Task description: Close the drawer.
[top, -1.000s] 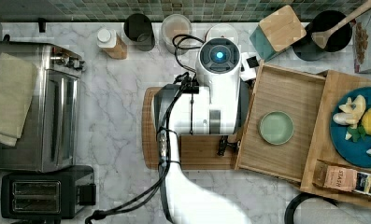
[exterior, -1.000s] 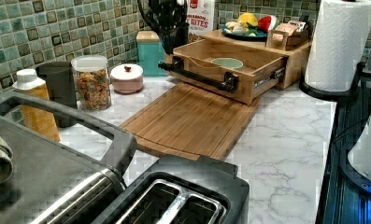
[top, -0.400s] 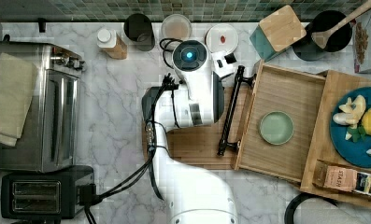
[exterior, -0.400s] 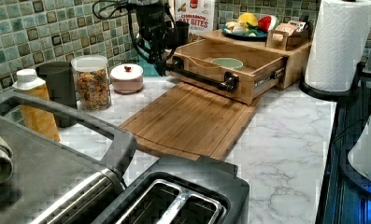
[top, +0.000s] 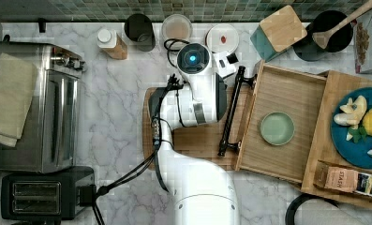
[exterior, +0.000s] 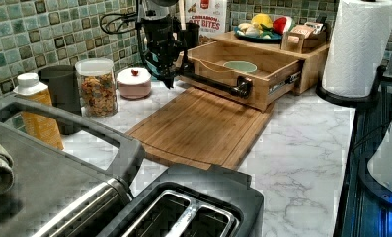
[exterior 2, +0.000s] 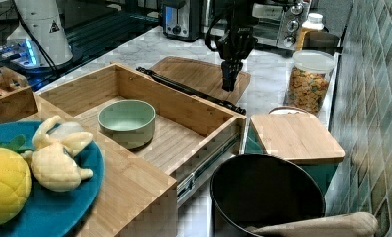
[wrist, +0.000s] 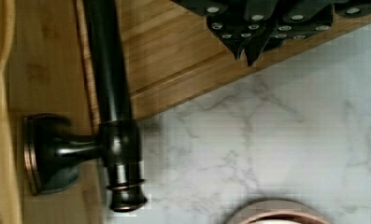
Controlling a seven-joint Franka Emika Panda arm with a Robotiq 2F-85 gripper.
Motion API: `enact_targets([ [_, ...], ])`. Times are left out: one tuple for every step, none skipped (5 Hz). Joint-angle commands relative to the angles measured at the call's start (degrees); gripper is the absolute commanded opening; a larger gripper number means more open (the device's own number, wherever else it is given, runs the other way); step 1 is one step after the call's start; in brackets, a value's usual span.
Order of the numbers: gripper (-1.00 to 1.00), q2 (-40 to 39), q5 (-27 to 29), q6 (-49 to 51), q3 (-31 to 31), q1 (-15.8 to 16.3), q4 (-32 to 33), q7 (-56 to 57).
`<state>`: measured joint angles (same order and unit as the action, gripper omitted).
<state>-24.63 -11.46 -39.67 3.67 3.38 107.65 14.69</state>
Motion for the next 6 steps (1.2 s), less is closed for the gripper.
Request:
enact_targets([
  [-1.00, 2.2, -0.5, 4.0, 2.8, -0.9, -3.5, 1.0],
  [-1.00, 2.3, 1.9, 5.6, 2.1, -3.5, -3.0, 3.1],
  [-1.00, 4.8, 2.3, 5.1, 2.4, -5.2, 0.8, 4.7],
  [-1.00, 8.2, 0.9, 3.6, 3.1, -6.5, 5.2, 6.7],
  [-1.00, 11.7, -0.8, 1.0, 4.3, -8.9, 9.7, 12.6],
  [-1.00, 13.6, -0.8, -0.7, 5.7, -11.8, 11.6, 19.6],
])
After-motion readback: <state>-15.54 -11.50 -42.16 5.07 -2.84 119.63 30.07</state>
